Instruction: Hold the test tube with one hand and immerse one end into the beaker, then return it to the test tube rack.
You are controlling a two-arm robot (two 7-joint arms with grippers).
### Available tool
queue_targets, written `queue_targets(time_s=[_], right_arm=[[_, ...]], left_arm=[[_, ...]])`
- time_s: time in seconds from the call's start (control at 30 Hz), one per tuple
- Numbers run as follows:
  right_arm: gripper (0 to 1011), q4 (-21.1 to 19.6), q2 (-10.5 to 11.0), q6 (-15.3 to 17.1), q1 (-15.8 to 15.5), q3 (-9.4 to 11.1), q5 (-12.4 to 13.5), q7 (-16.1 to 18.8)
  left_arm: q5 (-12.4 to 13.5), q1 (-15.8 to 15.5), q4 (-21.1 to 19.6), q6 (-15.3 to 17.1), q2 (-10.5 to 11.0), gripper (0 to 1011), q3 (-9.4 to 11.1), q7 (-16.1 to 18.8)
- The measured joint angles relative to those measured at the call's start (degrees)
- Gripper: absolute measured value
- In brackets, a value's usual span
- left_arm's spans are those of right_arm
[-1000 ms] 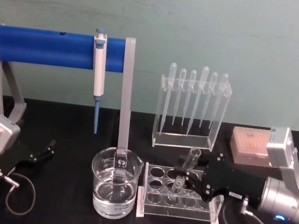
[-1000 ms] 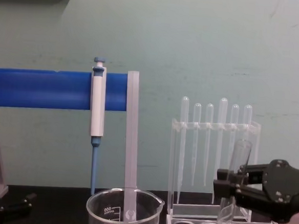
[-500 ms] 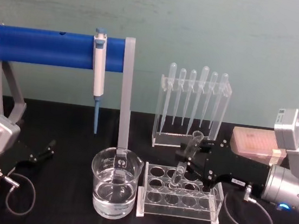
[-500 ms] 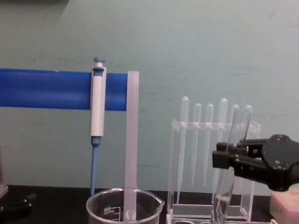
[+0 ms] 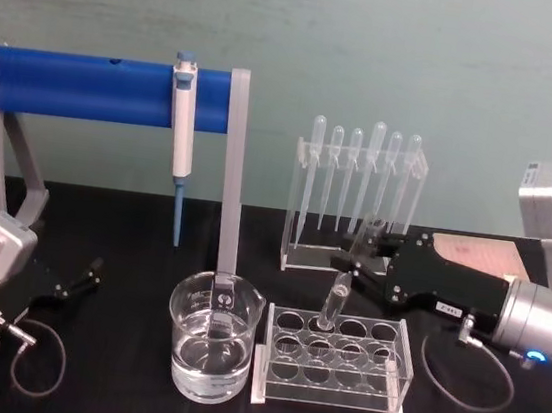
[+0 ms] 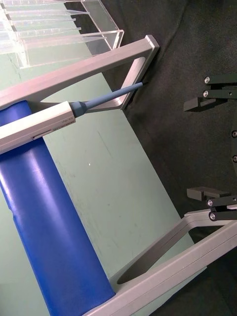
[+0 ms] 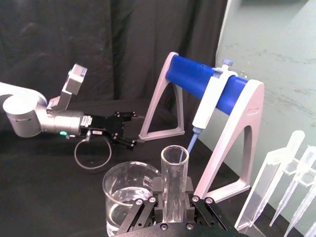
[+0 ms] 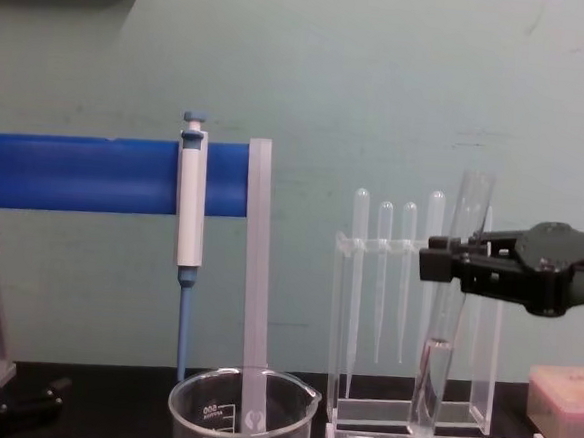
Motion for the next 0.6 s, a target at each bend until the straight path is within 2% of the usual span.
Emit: queue_targets(time_s=[0.27, 0.6], right_arm=[[225, -0.8, 0.3, 2.1, 0.8, -0.1, 1.2, -0.8], [226, -1.6, 0.7, 3.5, 2.0, -0.9, 1.5, -1.5]], left_arm=[[0.0, 0.0, 0.0, 0.0, 0.0, 1000, 0.0, 0.0], [0.0, 0.0, 0.0, 0.0, 0.0, 1000, 0.0, 0.0]])
